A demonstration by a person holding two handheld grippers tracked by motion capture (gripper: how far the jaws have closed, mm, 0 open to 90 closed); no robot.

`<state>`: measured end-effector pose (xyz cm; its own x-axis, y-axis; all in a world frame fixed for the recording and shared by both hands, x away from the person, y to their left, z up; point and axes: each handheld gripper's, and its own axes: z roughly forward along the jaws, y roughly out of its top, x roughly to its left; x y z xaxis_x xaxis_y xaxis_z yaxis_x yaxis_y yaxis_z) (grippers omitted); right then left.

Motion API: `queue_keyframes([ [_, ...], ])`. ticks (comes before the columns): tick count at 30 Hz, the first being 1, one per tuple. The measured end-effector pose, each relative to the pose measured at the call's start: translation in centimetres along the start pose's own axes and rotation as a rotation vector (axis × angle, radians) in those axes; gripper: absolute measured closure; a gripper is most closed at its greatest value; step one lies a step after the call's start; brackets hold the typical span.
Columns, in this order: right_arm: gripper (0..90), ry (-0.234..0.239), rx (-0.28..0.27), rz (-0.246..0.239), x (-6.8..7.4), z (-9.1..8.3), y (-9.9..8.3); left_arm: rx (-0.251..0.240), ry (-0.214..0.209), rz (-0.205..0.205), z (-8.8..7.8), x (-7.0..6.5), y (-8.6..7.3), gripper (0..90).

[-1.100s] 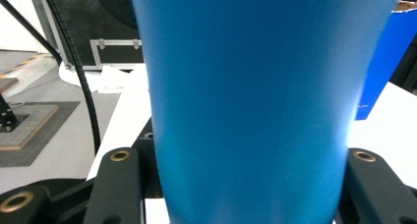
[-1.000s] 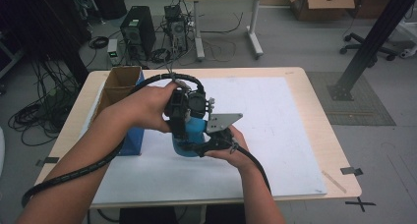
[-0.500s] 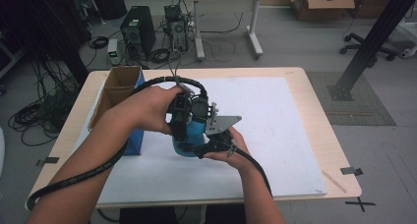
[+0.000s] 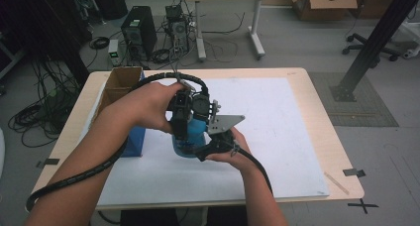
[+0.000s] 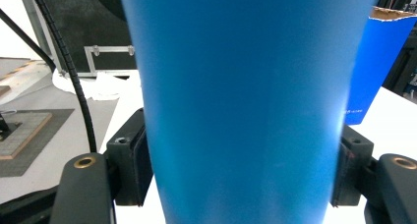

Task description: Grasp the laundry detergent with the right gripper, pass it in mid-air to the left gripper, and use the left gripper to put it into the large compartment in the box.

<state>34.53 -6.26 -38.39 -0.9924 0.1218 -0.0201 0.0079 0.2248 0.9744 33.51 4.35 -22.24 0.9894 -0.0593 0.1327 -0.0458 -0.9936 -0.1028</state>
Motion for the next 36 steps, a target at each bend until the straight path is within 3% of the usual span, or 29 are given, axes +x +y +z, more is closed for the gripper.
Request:
queue_keyframes([
  [15,13.4,-0.014,-0.027,0.026,0.1,-0.5,-0.3,0.01,-0.002,0.004,-0.4,0.0,0.4,38.7],
  [25,0.9,-0.019,-0.051,0.042,0.1,-0.9,-0.3,0.006,-0.005,-0.016,-0.5,0.3,0.5,38.7],
  [31,0.1,-0.016,-0.067,0.091,-0.2,-1.5,-0.4,0.006,-0.014,-0.03,-0.7,0.6,0.6,38.7],
  [36,0.2,-0.016,-0.069,0.083,-0.3,-2.5,-0.5,0.009,-0.02,-0.048,-0.8,0.9,0.8,38.6],
])
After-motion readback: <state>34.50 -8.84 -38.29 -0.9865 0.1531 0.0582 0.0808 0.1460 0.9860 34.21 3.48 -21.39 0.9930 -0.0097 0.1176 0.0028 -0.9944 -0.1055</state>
